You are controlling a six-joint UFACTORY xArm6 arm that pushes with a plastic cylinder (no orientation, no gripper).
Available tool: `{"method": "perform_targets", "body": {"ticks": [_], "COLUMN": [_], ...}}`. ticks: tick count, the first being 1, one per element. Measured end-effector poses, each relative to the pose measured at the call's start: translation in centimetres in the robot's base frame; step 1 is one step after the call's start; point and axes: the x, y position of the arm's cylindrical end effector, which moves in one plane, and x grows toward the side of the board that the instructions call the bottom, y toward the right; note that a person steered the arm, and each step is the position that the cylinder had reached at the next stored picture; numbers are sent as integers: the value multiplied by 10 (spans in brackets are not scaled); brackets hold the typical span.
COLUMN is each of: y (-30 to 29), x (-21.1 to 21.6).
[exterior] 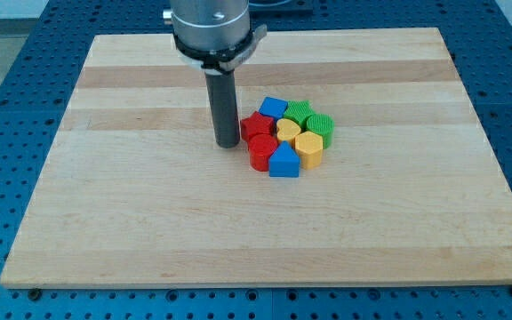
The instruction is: Move the red star to the top right of the green star
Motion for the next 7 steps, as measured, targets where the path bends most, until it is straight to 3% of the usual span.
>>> {"method": "perform_targets", "body": {"ticks": [2, 7], "y": [28, 105], "x": [0, -99]}}
